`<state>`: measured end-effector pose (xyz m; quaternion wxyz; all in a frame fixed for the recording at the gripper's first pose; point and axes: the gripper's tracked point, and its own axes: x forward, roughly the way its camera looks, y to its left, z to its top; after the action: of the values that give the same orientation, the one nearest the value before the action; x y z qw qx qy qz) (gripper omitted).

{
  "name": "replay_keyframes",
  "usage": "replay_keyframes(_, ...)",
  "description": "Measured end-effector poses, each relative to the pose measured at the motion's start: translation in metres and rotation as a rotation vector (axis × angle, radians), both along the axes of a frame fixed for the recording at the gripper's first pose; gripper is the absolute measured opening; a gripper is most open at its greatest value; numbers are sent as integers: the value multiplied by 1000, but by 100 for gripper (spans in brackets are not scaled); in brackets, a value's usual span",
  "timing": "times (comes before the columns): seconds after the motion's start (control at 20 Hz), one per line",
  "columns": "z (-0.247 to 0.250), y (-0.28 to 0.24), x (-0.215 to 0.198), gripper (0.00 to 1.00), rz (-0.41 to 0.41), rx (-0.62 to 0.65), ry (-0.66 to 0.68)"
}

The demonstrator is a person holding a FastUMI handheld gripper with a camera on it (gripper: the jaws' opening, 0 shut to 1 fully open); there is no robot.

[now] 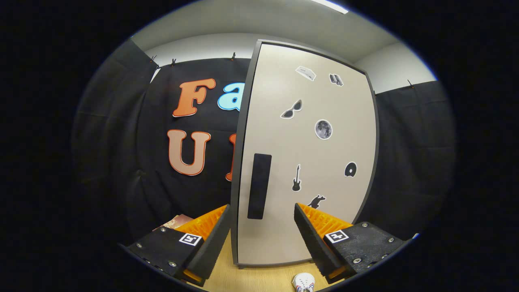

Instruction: Open the shoe cabinet door, grab the shoes and put them into the shoe cabinet, then close the shoe cabinet door.

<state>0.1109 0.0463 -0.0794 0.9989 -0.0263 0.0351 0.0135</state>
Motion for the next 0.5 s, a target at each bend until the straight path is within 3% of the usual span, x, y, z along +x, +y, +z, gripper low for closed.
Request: replay_keyframes(0.5,-14,5,78,95,11,74,76)
